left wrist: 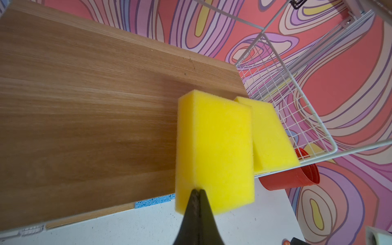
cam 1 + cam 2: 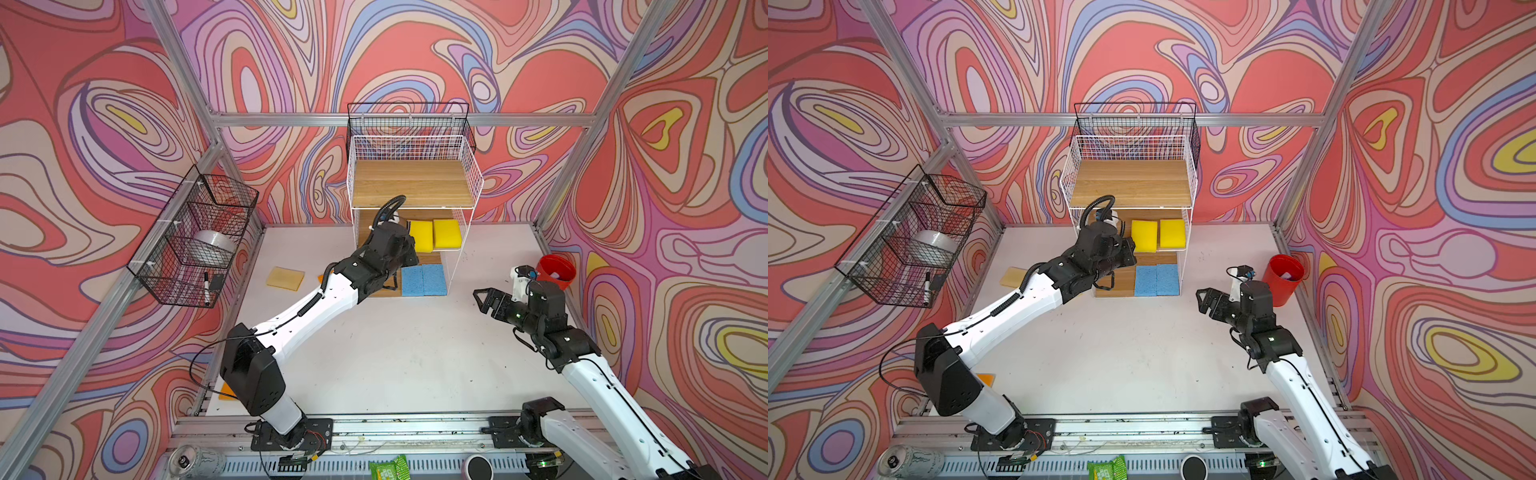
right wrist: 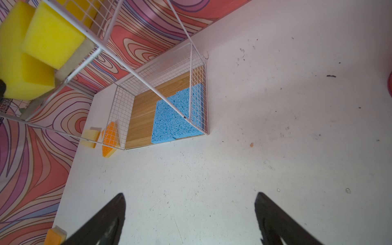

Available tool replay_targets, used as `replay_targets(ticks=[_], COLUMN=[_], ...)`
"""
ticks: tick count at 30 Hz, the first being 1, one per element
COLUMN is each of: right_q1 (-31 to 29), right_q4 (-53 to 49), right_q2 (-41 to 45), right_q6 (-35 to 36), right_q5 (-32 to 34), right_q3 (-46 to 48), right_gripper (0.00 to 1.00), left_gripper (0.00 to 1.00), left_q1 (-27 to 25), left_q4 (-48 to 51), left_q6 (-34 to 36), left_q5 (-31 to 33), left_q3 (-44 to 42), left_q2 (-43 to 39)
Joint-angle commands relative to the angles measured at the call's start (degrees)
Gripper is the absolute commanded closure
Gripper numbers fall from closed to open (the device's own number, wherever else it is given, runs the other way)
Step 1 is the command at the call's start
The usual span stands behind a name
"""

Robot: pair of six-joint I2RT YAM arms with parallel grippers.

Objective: Place and organize the cleaning sponges onto the shelf
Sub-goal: 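Lower the yellow sponge beside the other yellow sponge and open the left gripper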

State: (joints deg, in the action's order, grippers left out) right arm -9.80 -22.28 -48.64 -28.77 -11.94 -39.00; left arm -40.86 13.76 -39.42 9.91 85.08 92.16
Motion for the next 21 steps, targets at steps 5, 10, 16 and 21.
replay_targets(ticks=[5, 10, 16, 21], right_q1=[0.31, 0.29, 0.24, 0.26], right_q4=[1.06, 1.01, 1.10, 1.12], right_q2=[0.21, 0.22, 0.32, 0.43], right_q6=[0.12, 0.12, 0.18, 0.12], right_q5=[-0.51, -0.62, -0.67, -0.64], right_q3=[0.77, 0.86, 1.01, 1.12], right_gripper=[0.02, 0.02, 0.02, 0.02], left_gripper=[0.99, 1.00, 1.00, 1.00], left_q1=[1.49, 1.49, 1.49, 1.49], left_q4=[-5.57, -5.88, -9.24, -11.99], left_q6=[-2.33, -3.02, -4.47, -5.38], left_q5=[3.02, 1.52, 0.47, 0.12], left_q3=[0.69, 1.53, 0.32, -1.10], left_q2=[-1.39, -0.32, -0.36, -0.45])
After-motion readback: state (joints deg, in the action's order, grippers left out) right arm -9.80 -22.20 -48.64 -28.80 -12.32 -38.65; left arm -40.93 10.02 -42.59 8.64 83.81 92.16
